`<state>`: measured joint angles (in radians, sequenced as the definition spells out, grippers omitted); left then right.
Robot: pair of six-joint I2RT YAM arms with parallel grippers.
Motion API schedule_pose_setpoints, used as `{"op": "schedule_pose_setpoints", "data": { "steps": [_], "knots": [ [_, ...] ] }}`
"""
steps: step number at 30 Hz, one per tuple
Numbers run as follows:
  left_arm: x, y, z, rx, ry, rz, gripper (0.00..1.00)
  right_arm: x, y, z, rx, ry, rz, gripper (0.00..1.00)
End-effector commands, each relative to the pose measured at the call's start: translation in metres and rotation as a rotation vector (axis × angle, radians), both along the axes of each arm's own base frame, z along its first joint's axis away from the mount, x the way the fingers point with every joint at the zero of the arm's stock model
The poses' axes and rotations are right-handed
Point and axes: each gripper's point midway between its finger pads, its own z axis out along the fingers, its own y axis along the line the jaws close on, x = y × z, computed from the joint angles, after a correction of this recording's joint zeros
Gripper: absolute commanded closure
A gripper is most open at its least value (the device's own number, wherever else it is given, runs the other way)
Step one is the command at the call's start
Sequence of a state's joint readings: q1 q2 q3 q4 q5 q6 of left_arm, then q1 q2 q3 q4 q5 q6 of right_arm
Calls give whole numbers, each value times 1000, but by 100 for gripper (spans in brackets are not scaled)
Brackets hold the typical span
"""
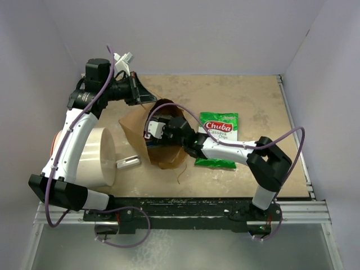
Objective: Take the snacks out of the paper bag
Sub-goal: Take out the snack from the paper bag.
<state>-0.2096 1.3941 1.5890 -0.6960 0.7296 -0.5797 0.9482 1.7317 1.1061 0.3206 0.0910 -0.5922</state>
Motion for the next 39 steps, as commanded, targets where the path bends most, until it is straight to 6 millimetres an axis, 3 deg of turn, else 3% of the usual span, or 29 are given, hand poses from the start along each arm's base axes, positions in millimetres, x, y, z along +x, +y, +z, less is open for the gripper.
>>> {"op": "schedule_pose_setpoints", "data": {
  "steps": [1, 5, 9, 13, 17, 22, 31, 35, 39],
  "knots": [
    [3, 0, 15, -8, -92, -23, 100, 20, 13, 36, 49, -112, -20, 43],
    [3, 0, 14, -8, -89, -23, 100, 33, 10, 35, 29, -156, -75, 56],
    [3, 0, 11, -10, -83, -18, 100, 31, 18, 20, -1, -171, -8, 57],
    [3, 1, 12, -11, -87, -16, 100, 32, 22, 19, -10, -205, 21, 59],
    [5, 3, 12, -8, -86, 2, 100, 36, 18, 34, -21, -227, 1, 84],
    [8, 6, 15, -5, -94, 34, 100, 4, 9, 46, -48, -225, 149, 100],
    [15, 11, 19, -4, -102, 52, 100, -38, -20, 73, -51, -50, 195, 100],
    [17, 14, 22, 6, -111, 68, 100, -56, -31, 89, -7, 114, 141, 100],
    [20, 14, 23, 1, -102, 79, 100, -73, -54, 107, -3, 249, 47, 100]
  ]
}}
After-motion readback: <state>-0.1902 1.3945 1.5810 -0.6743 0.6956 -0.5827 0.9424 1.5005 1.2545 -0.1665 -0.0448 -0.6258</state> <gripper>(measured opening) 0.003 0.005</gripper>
